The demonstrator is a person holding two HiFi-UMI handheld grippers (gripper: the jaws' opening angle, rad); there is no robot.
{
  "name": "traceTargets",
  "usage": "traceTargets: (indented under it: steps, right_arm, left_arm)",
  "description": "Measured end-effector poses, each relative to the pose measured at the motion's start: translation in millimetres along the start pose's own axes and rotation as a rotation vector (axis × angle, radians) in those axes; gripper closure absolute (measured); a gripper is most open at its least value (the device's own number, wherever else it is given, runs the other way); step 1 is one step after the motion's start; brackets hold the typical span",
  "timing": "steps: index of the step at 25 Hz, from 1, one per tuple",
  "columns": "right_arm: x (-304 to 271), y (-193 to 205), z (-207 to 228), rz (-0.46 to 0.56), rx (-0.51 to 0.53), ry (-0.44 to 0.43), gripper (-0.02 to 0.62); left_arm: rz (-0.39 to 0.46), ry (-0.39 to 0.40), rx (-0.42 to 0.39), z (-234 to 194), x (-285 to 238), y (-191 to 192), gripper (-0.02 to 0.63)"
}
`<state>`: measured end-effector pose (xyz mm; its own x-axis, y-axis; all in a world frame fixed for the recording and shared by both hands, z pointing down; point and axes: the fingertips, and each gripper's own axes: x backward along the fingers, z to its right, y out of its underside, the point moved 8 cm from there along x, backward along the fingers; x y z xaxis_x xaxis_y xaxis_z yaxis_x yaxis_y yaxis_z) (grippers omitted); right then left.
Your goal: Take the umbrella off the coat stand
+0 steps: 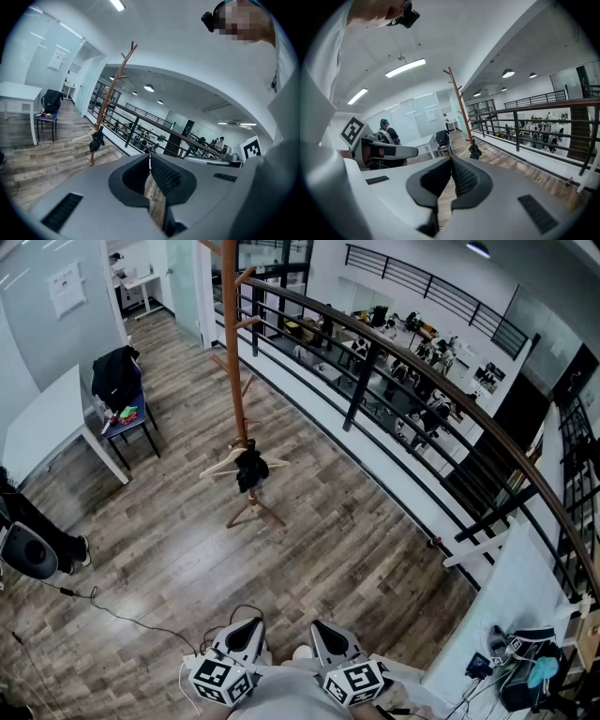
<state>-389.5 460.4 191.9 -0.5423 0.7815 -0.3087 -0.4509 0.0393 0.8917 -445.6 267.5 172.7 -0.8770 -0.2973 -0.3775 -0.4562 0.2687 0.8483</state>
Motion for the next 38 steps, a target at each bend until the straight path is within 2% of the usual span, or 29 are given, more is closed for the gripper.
traceTargets:
  steps: [3, 7, 14, 21, 29, 38]
  right_arm:
    - [34.5, 3.2, 24.6, -0.019, 0.018, 0.023, 0.56]
    - [60.7, 8.5, 41.8, -0.017, 0.029, 0.035, 0.561]
    - [86.7, 13.6, 53.2, 0.029, 0.028, -0.053, 0.56]
    - [106.2, 27.4, 62.2, 0.007, 0.024, -0.106, 0.56]
    - [105.1, 30.6, 57.7, -0.015, -0.006, -0.108, 0.56]
    - [37.2, 5.9, 82.3, -0.032, 0.001, -0.088, 0.56]
  left_arm:
    - [0.033, 0.002, 0.023, 40.2, -5.6, 11.6, 0.578]
    - [0.032, 0.006, 0.008, 71.0, -13.7, 22.9, 0.578]
    - [0.063, -0.002, -0.007, 110.4, -15.0, 39.0, 0.578]
    - [0.096, -0.035, -0.018, 142.8, -10.5, 48.8, 0.578]
    - [0.062, -0.04, -0.011, 137.1, -2.9, 48.7, 0.578]
    - [0.053, -0.015, 0.007, 81.6, -59.0, 16.0, 0.578]
